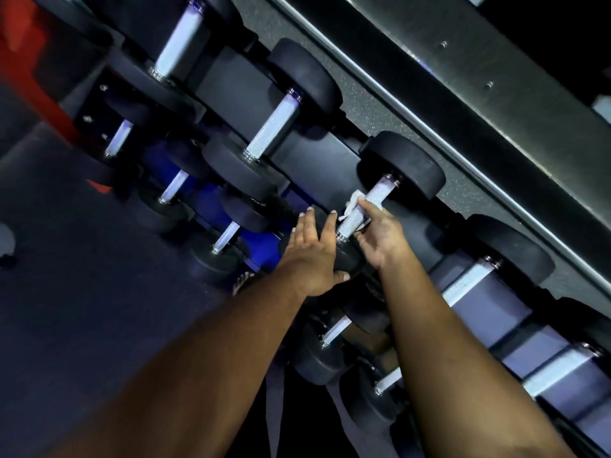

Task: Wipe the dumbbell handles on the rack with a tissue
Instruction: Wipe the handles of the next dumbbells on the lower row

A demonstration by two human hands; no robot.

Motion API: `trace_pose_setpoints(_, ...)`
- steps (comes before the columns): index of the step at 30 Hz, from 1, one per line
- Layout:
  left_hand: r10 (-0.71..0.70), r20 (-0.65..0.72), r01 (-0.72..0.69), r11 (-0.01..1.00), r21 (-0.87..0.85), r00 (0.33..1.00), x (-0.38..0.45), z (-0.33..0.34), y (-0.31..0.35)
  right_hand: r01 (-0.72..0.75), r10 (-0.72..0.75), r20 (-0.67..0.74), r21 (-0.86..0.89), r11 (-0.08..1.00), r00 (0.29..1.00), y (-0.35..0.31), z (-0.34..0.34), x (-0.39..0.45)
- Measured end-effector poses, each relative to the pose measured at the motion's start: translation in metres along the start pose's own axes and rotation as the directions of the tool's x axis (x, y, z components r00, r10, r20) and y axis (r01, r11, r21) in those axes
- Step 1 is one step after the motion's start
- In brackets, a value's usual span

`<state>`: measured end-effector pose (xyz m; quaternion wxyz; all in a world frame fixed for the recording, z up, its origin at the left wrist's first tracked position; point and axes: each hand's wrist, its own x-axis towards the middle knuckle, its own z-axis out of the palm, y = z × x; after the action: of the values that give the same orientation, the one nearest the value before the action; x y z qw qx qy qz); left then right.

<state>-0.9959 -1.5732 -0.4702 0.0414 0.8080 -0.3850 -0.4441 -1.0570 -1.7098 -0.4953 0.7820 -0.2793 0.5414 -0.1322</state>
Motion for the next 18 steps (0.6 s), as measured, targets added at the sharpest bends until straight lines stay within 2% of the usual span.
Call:
trace_pose_setpoints(2, 0.006, -0.011, -0.006, 1.000, 0.009, 1.000, -0.001, 0.000, 0.000, 0.036, -0.035, 0.027, -0.033, 0.999, 0.999, -0.001, -0.007, -0.003)
trace_pose_setpoints(5, 0.012, 0.000, -0.012, 1.000, -0.001, 1.000, -0.001, 0.000, -0.001, 0.147, -0.147, -0.011, 0.040, 0.988, 0.989, -0.017, -0.006, 0.009)
trace_pose_setpoints(8, 0.009, -0.001, -0.009, 1.000, 0.009, 1.000, 0.000, -0.001, 0.001, 0.100, -0.098, -0.035, 0.062, 0.993, 0.995, -0.015, -0.002, 0.019)
trace_pose_setpoints(10, 0.007, 0.000, -0.007, 1.000, -0.002, 1.000, 0.000, -0.002, 0.001, 0.012, -0.012, 0.001, -0.030, 0.999, 1.000, 0.000, 0.001, 0.012)
trace_pose_setpoints(12, 0.007, 0.001, -0.007, 1.000, -0.004, 1.000, -0.002, -0.002, 0.001, -0.008, 0.011, 0.024, -0.146, 0.989, 1.000, 0.014, -0.003, -0.001)
trace_pose_setpoints(14, 0.010, -0.007, -0.010, 1.000, 0.002, 1.000, -0.003, -0.002, 0.000, 0.057, -0.065, -0.068, -0.117, 0.991, 0.996, 0.018, -0.007, -0.010)
trace_pose_setpoints(16, 0.015, -0.003, -0.015, 1.000, -0.007, 1.000, -0.003, -0.002, 0.000, 0.219, -0.239, -0.220, -0.112, 0.969, 0.946, 0.015, -0.007, -0.010)
trace_pose_setpoints(17, 0.015, 0.000, -0.015, 1.000, -0.013, 1.000, -0.003, -0.002, 0.000, 0.320, -0.382, -0.256, -0.250, 0.914, 0.888, 0.011, -0.004, -0.010)
trace_pose_setpoints(18, 0.012, 0.000, -0.012, 1.000, -0.014, 1.000, -0.002, -0.002, 0.000, 0.368, -0.509, -0.238, -0.454, 0.811, 0.827, 0.008, 0.001, -0.011)
